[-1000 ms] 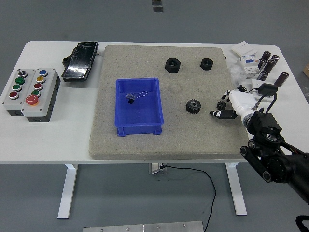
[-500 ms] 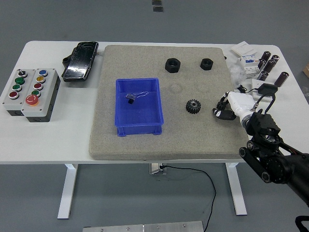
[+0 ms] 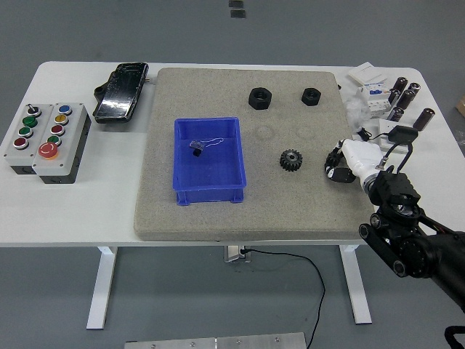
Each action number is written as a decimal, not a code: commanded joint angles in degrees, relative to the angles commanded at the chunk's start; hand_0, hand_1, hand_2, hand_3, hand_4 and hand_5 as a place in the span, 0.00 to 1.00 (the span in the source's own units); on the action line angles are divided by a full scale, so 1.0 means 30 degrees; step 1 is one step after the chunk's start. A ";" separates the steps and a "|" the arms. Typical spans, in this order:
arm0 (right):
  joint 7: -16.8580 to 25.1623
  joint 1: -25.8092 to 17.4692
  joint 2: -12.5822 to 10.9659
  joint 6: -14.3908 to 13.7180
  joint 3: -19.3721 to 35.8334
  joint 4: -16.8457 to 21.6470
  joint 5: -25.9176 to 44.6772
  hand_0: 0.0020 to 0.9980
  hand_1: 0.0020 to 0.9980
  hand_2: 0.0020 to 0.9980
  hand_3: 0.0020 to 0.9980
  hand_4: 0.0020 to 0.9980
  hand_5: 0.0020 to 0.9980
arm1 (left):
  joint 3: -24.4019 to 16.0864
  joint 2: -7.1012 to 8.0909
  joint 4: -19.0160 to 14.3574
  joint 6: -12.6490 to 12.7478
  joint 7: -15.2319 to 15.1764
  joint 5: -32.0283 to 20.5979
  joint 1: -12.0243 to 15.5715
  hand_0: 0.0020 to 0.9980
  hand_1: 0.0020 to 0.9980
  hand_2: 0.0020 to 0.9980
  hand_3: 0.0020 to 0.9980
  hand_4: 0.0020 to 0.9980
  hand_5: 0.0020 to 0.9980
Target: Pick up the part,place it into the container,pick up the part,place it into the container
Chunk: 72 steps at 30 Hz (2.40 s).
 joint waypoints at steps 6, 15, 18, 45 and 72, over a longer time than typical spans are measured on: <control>-0.0127 -0.0012 0.0003 -0.0176 -0.0108 0.0141 -0.0177 0.33 0.56 0.51 0.68 0.33 0.06 | -0.0025 -0.0009 0.0000 -0.0002 0.0012 0.0023 -0.0008 0.67 0.67 0.59 0.62 0.71 0.30; -0.0191 0.0017 -0.0027 -0.0346 -0.0155 0.0607 -0.0186 0.33 0.57 0.45 0.68 0.31 0.03 | -0.0052 -0.0020 0.0000 -0.0010 0.0025 0.0048 0.0004 0.67 0.67 0.59 0.62 0.71 0.30; -0.0192 0.0147 -0.0056 -0.0355 -0.0360 0.0959 0.0148 0.33 0.57 0.45 0.68 0.31 0.03 | -0.0050 -0.0021 0.0000 -0.0014 0.0029 0.0038 0.0014 0.67 0.67 0.59 0.62 0.71 0.30; -0.0708 0.3538 0.2626 -0.1176 -0.6936 0.6048 -0.0077 0.33 0.56 0.63 0.68 0.47 0.13 | -0.0208 -0.0006 0.0000 -0.0048 0.0101 0.0301 0.0101 0.68 0.67 0.59 0.62 0.71 0.30; -0.0167 0.3403 0.2768 -0.1441 -0.5582 0.1833 0.1328 0.35 0.60 0.71 0.72 0.69 0.19 | -0.0334 -0.0057 0.0000 -0.0059 0.0137 0.0490 0.0158 0.67 0.67 0.59 0.62 0.71 0.30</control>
